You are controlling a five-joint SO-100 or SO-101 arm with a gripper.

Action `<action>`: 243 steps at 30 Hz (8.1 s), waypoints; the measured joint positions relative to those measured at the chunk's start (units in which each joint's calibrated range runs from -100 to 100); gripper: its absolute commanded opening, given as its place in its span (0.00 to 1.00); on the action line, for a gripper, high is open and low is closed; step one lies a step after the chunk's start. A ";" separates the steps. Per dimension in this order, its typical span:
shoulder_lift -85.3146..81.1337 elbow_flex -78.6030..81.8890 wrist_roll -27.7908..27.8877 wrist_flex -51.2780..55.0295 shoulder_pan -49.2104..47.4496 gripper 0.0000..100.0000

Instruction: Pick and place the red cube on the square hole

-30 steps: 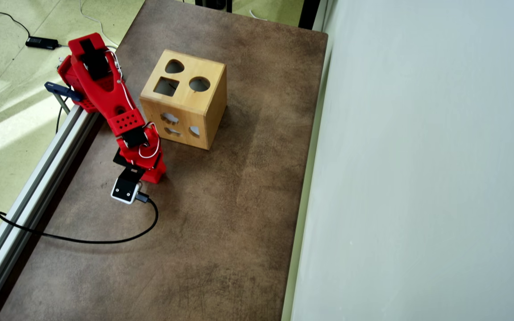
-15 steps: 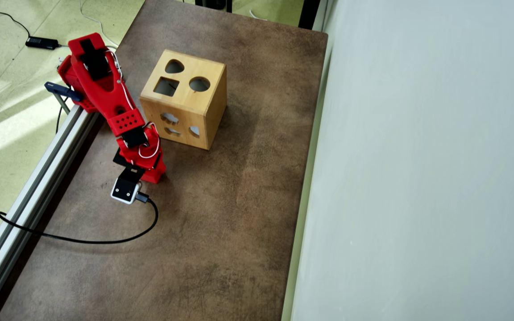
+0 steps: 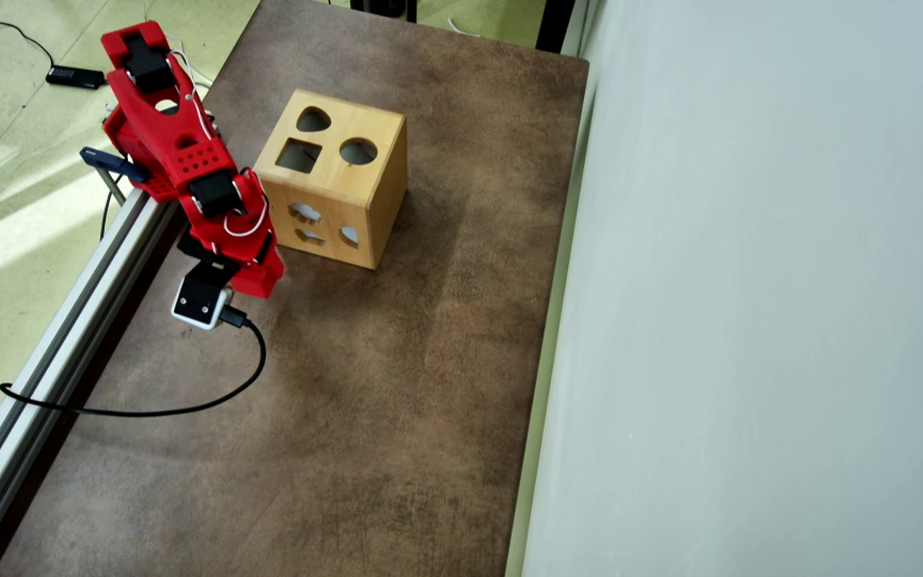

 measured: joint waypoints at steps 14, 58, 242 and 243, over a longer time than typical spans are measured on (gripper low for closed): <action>-19.24 0.00 -5.08 9.69 -0.14 0.05; -37.54 5.78 -21.05 9.93 -34.50 0.05; -45.76 12.01 -21.05 10.57 -34.21 0.31; -45.85 12.28 -21.05 10.57 -34.21 0.31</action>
